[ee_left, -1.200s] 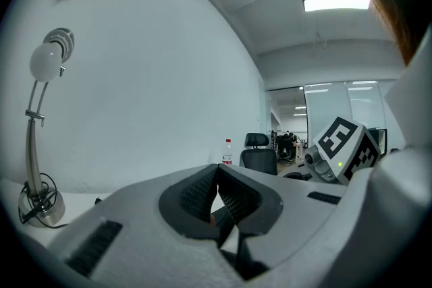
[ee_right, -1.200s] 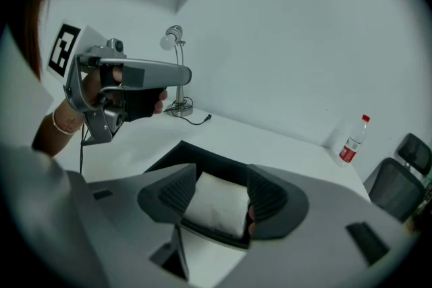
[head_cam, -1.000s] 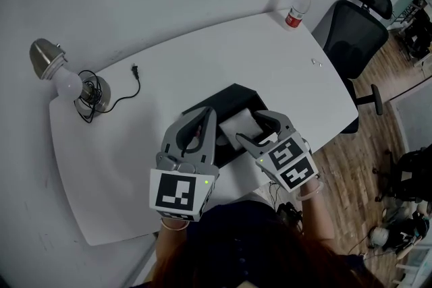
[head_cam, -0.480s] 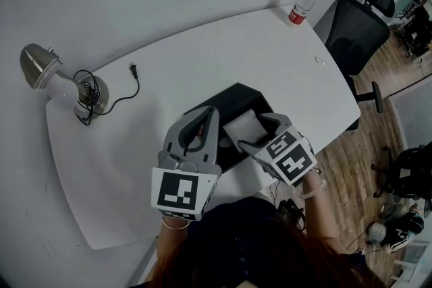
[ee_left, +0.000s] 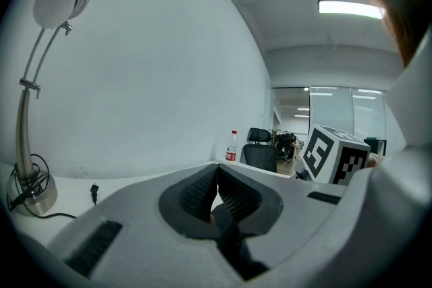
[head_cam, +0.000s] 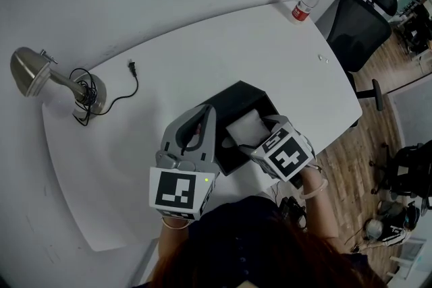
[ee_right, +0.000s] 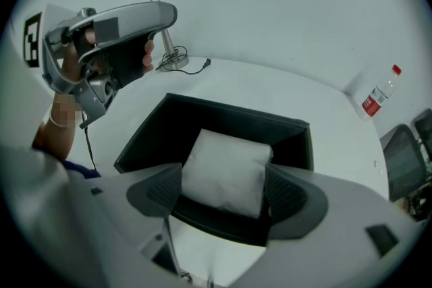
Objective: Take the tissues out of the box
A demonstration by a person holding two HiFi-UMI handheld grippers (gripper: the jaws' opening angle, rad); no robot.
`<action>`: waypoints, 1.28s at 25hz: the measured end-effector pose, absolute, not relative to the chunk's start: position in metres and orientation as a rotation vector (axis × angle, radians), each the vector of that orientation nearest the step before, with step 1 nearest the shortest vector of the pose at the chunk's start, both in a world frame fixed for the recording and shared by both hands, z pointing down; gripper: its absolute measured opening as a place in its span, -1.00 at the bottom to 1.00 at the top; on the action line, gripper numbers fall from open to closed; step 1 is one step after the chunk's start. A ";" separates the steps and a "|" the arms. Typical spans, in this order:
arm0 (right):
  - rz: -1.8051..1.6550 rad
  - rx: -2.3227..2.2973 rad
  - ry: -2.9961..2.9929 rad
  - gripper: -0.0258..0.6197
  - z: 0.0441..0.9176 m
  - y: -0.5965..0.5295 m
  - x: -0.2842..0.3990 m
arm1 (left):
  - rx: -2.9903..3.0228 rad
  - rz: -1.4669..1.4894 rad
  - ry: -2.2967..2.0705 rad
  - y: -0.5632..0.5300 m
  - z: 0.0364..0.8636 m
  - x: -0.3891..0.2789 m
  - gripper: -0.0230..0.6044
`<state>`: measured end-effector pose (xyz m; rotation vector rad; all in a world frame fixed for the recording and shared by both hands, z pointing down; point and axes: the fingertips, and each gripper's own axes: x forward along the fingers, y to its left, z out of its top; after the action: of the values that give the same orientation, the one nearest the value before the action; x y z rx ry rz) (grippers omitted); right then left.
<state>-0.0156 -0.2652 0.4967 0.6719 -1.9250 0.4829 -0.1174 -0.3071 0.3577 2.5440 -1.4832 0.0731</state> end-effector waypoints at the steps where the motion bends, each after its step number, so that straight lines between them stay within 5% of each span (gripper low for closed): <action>1: 0.492 0.675 -1.917 0.17 0.498 -0.265 -0.016 | 2.543 0.078 -1.483 -0.307 0.359 -0.118 -0.84; 13: 0.513 0.637 -1.832 0.16 0.506 -0.266 -0.013 | 2.540 0.085 -1.477 -0.309 0.366 -0.122 -0.84; 20: 0.477 0.629 -1.841 -0.08 0.504 -0.267 -0.013 | 2.534 0.062 -1.501 -0.309 0.360 -0.124 -0.84; 32: 0.440 0.634 -1.882 -0.15 0.496 -0.266 -0.015 | 2.528 0.073 -1.572 -0.301 0.356 -0.132 -0.84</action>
<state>-0.0151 -0.2656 0.4964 0.6337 -1.8824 0.4402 -0.1325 -0.3015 0.3557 2.5277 -1.5718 0.0734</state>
